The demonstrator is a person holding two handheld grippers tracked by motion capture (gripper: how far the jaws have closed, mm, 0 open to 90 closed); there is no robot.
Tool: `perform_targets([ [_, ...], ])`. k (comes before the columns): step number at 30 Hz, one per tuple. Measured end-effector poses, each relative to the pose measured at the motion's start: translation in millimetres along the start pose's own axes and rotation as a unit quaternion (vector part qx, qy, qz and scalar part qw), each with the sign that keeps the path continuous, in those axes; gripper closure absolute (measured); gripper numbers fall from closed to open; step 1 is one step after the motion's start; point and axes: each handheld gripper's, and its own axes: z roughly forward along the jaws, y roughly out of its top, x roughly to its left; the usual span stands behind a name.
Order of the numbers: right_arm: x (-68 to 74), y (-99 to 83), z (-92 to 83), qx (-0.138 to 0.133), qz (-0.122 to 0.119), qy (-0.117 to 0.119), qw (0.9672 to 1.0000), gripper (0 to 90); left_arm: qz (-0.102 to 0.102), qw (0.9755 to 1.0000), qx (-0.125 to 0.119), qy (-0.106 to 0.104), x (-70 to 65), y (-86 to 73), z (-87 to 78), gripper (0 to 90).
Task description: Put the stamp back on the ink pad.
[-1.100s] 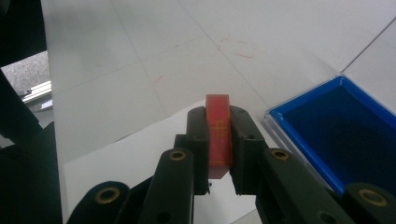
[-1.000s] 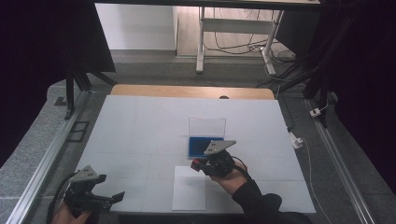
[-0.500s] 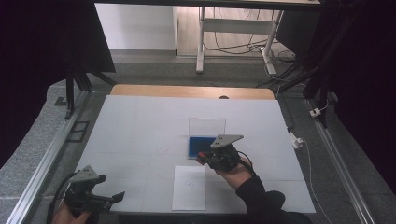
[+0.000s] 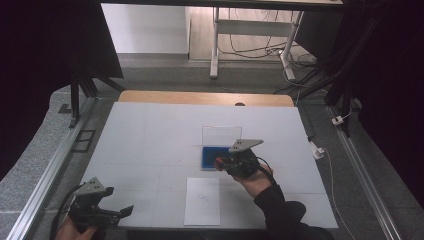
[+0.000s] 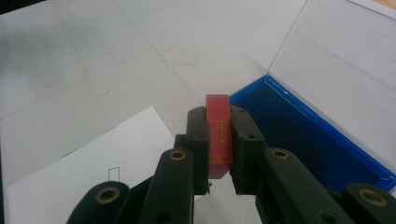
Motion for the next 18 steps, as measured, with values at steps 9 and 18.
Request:
perform_targets([
  [9, -11.8, 2.2, 1.2, -0.002, 0.003, -0.017, 0.9998, 79.8, 0.000, 1.0000, 0.001, 0.001, -0.1, 0.1, 0.2, 3.4],
  [18, -19.5, 4.1, 4.6, 0.001, -0.001, -0.034, 0.9994, 79.8, -0.001, 1.0000, 0.003, 0.002, 0.1, 0.3, 0.5, 3.4],
])
